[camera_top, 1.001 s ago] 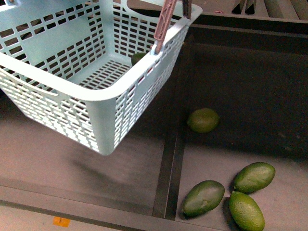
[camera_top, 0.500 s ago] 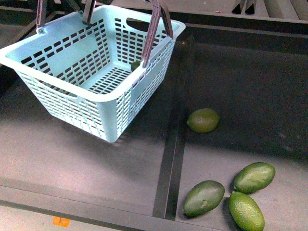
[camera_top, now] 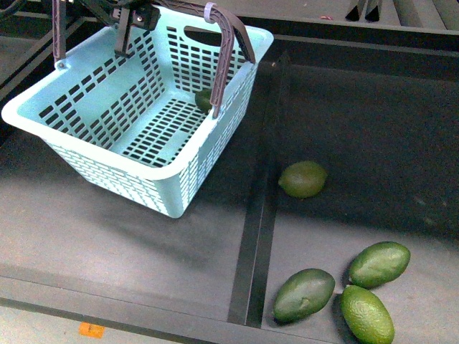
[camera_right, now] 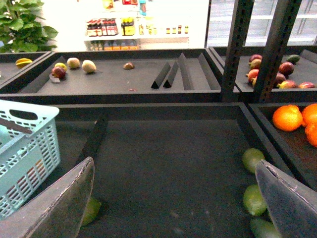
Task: Pick mango and avocado into basket
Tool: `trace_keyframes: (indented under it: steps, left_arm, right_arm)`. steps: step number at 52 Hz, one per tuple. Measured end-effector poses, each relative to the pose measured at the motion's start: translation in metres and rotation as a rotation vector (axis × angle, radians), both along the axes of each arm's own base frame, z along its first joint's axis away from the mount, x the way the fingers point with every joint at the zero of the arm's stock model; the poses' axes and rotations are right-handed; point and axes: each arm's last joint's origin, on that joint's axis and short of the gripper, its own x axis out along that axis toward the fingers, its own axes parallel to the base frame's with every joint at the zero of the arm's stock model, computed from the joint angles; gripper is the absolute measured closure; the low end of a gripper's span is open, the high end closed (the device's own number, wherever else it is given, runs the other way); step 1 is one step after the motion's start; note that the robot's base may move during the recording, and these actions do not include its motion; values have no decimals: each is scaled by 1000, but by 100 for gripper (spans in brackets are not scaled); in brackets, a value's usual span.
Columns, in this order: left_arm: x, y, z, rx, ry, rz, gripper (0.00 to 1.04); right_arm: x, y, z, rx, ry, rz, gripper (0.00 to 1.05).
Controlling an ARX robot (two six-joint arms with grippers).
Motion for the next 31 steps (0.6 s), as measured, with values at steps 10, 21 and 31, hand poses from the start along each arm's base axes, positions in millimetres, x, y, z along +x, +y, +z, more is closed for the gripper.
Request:
trace_keyframes:
  steps: [10, 21, 31]
  left_arm:
    - [-3, 2, 14, 4, -4, 35, 53]
    - [-42, 19, 68, 25, -27, 153, 6]
    - [-93, 39, 101, 66, -76, 167, 10]
  right_arm:
    - [0, 0, 0, 0, 0, 0, 9]
    - [0, 0, 0, 0, 0, 0, 9]
    - [0, 0, 0, 0, 0, 0, 9]
